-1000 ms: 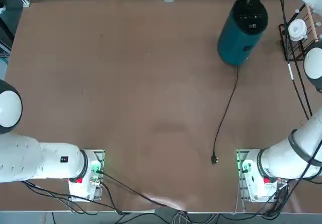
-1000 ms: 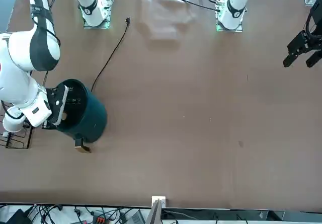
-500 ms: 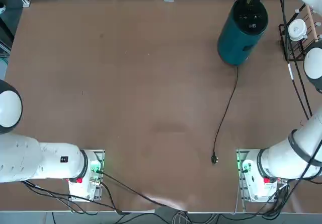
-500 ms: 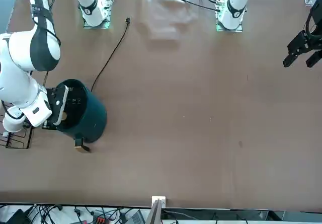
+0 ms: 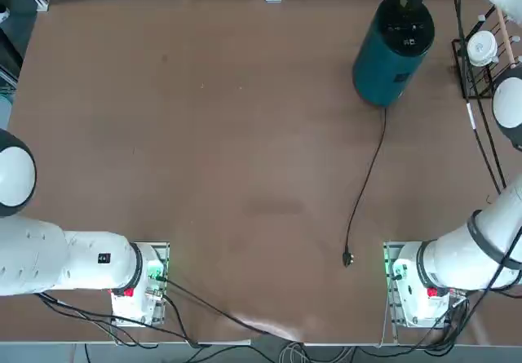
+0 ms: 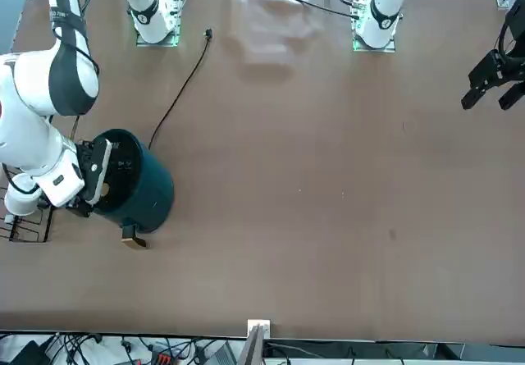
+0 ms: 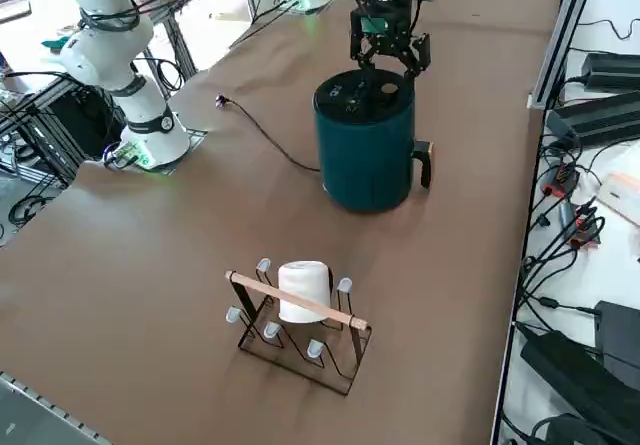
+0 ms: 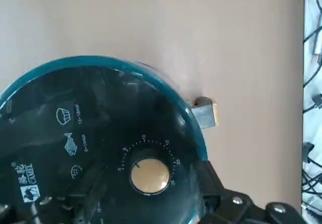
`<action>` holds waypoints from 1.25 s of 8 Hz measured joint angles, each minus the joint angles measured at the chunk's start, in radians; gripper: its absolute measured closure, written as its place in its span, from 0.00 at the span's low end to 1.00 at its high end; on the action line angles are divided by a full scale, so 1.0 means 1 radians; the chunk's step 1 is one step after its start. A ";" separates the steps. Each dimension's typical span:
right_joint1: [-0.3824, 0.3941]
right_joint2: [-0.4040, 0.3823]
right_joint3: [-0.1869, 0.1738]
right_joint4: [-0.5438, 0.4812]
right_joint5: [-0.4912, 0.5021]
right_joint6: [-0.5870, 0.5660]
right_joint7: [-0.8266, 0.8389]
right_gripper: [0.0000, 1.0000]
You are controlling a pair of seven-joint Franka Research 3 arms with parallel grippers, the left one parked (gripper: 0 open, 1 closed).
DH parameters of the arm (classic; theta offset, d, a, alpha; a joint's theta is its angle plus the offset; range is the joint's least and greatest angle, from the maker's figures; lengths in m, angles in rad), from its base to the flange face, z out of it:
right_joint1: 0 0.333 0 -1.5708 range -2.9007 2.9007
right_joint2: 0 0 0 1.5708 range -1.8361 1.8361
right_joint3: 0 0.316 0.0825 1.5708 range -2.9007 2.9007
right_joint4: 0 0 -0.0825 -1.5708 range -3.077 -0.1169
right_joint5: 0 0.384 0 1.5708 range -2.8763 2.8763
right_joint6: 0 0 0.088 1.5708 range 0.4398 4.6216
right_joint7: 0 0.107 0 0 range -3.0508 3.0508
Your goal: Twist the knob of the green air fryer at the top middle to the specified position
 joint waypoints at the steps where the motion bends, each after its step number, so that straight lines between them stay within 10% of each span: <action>1: 0.000 -0.008 0.000 0.004 0.002 0.000 0.065 0.00; 10: 0.001 -0.200 -0.004 0.009 0.005 -0.159 1.164 0.00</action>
